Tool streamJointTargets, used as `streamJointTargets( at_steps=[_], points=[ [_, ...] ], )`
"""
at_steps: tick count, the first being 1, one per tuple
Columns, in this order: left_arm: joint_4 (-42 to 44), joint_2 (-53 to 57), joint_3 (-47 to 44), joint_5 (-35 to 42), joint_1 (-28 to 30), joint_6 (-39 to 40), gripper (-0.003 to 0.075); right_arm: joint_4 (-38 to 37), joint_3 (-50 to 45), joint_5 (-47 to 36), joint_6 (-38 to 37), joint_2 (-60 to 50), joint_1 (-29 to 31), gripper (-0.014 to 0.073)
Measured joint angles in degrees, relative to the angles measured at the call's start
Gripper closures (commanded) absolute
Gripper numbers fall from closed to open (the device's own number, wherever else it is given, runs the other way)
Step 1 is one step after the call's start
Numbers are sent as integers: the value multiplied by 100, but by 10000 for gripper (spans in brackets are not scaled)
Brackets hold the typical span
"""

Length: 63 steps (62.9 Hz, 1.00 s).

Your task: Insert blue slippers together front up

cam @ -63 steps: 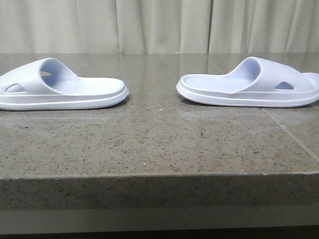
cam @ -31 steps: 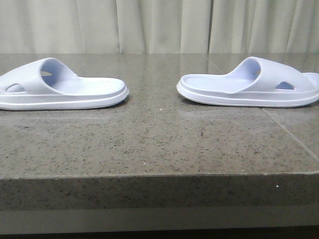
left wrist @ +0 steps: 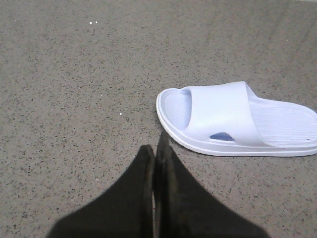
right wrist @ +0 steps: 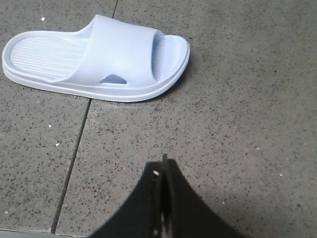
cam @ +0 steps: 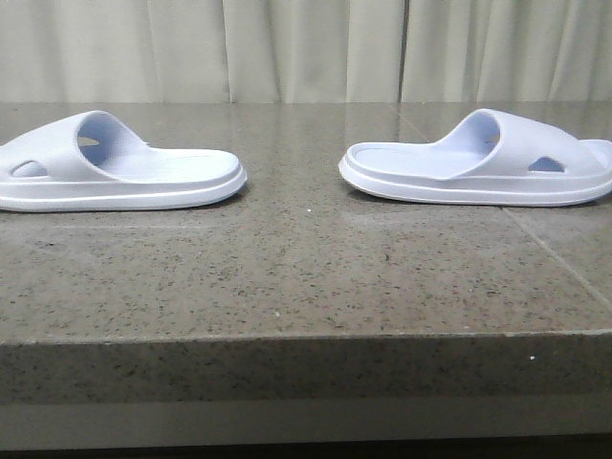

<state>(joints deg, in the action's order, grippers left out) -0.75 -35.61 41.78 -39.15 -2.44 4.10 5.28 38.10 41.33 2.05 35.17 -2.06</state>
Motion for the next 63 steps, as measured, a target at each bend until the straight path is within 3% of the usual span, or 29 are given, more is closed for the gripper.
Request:
streamJointTargets(
  at_steps=[12,17,46,63],
  points=[
    [11,-61,0,-24,0,0,288,0,0,28,0,0,0,153],
    [11,-71,0,-24,0,0,218,0,0,28,0,0,0,55],
    [-93,-71,0,-57,0,0,230,0,0,32,0,0,0,44],
    [-12,-318,238,-610,0,-28,230,0,0,32,0,0,0,44]
  ],
)
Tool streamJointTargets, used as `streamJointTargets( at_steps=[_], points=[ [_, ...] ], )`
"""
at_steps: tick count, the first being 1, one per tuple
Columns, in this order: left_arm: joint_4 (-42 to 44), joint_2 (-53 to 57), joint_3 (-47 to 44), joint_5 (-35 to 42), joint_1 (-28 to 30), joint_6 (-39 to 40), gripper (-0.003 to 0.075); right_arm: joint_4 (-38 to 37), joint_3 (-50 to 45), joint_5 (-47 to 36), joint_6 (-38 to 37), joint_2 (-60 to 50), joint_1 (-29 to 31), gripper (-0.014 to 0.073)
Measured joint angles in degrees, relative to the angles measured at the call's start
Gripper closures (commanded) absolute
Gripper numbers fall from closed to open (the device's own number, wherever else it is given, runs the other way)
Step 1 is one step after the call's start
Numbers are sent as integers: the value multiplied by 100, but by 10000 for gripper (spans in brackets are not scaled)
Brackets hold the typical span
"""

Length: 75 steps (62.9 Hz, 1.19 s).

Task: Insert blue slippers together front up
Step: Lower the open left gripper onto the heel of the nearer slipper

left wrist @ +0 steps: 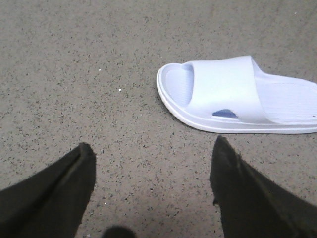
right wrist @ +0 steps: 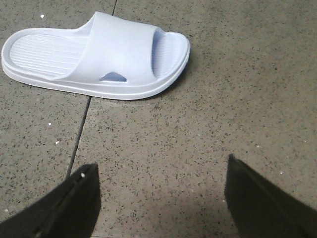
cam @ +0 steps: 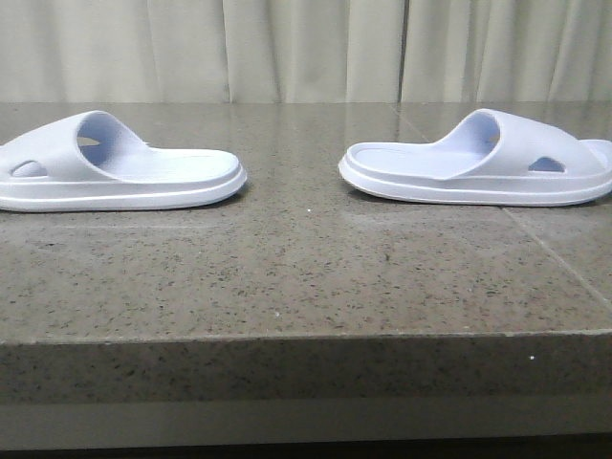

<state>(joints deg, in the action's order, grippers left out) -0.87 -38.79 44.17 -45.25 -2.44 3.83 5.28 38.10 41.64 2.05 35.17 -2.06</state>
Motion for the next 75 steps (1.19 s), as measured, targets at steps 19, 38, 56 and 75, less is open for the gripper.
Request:
streamJointTargets(
  at_steps=[19,38,56,75],
  points=[
    [87,-1009,690,-927,0,-112,230,0,0,9,0,0,0,44],
    [-603,-1884,1156,-1070,631,-845,230,0,0,9,0,0,0,44],
    [-3126,-2755,1369,-1121,2036,-2877,230,0,0,-24,0,0,0,44],
    [-4529,-4063,1466,-1146,2408,-3896,230,0,0,-37,0,0,0,44]
  ],
)
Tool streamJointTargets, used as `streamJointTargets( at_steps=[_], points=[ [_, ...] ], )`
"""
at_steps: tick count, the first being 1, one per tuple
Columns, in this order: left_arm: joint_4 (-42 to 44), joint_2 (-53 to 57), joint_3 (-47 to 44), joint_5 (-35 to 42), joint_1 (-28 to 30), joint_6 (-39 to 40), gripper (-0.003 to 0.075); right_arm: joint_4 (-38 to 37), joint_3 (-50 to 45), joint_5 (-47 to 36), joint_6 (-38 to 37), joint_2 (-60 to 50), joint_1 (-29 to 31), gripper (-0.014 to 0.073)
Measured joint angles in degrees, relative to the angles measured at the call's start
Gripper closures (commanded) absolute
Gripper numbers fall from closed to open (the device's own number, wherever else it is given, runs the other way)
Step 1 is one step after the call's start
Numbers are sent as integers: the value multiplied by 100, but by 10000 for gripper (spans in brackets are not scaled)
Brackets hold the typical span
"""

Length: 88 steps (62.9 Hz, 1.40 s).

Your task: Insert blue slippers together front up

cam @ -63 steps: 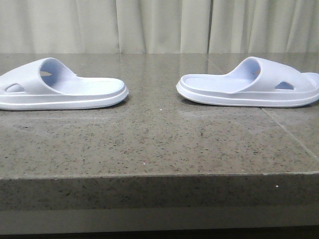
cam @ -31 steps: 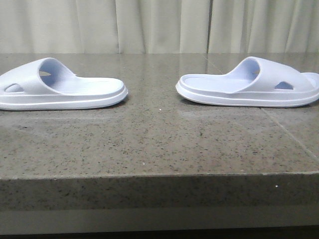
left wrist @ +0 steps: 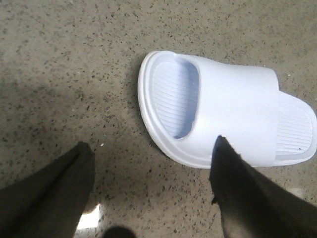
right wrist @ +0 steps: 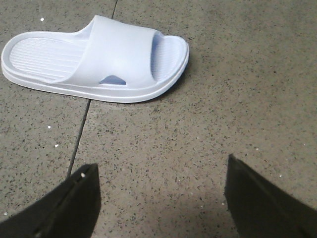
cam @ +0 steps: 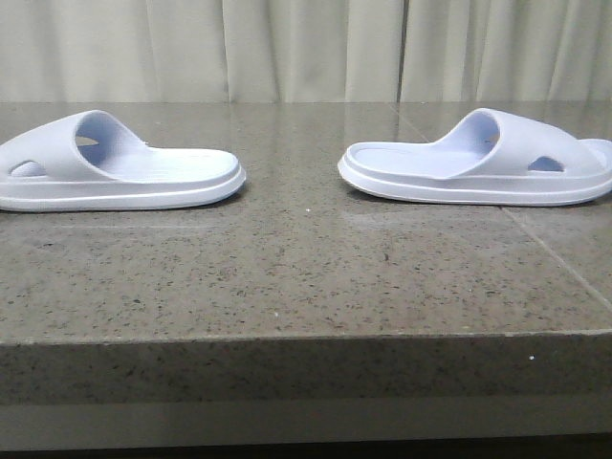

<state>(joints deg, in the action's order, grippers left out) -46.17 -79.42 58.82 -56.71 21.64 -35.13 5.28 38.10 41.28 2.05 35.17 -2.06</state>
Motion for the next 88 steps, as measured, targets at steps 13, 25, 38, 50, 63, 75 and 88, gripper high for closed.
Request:
streamJointTargets(
  at_steps=[13,25,38,50,63,75,88],
  points=[
    [-662,-952,142,36,0,-436,230,0,0,0,0,0,0,44],
    [-774,-1508,528,47,0,-491,247,0,0,-2,0,0,0,44],
    [-815,-1993,969,-303,0,-513,335,0,0,-2,0,0,0,44],
    [-813,-2247,1063,-474,-70,-513,353,0,0,-2,0,0,0,44],
    [-803,-2256,1134,-500,-423,-513,353,0,0,-2,0,0,0,44],
    [-952,-2433,1181,-557,-734,-513,353,0,0,-2,0,0,0,44],
    [-1157,-2582,1218,-804,-926,-513,407,0,0,-2,0,0,0,44]
  ],
)
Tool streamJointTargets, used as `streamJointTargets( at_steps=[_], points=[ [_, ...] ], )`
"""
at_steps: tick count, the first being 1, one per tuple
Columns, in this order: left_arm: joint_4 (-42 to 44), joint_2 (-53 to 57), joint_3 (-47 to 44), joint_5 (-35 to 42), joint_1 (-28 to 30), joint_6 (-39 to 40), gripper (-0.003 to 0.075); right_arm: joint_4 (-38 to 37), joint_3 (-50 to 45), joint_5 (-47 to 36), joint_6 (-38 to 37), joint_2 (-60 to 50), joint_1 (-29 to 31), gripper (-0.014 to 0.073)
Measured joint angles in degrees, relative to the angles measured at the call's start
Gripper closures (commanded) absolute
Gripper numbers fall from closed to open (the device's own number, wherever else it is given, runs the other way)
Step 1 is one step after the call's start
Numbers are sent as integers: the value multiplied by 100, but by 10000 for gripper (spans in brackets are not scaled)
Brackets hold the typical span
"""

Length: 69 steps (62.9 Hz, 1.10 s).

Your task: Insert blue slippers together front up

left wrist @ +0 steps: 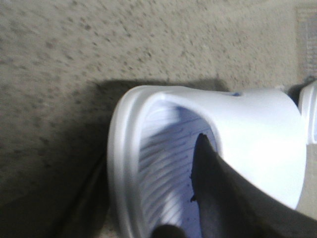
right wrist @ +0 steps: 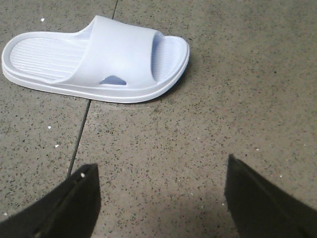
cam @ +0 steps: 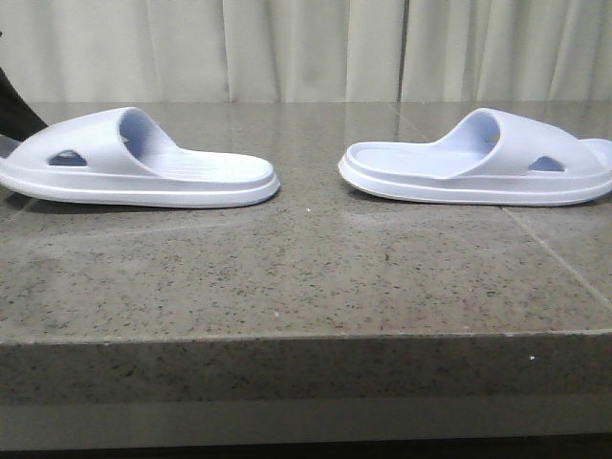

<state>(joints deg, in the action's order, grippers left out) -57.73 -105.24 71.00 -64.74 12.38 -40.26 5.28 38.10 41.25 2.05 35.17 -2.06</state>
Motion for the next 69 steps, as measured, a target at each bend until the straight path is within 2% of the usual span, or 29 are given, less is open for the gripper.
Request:
streamJointTargets(
  at_steps=[6,8,15,36,52,69],
  points=[
    [0,-26,0,-14,-13,0,532,0,0,0,0,0,0,44],
    [13,-46,0,-14,-13,0,605,0,0,0,0,0,0,44],
    [65,-60,0,-14,-13,0,743,0,0,0,0,0,0,44],
    [102,-54,209,-226,-13,21,741,0,0,0,0,0,0,44],
    [146,693,181,-245,-27,21,741,0,0,0,0,0,0,44],
    [168,1516,-429,37,-29,21,741,0,0,0,0,0,0,44]
  ],
)
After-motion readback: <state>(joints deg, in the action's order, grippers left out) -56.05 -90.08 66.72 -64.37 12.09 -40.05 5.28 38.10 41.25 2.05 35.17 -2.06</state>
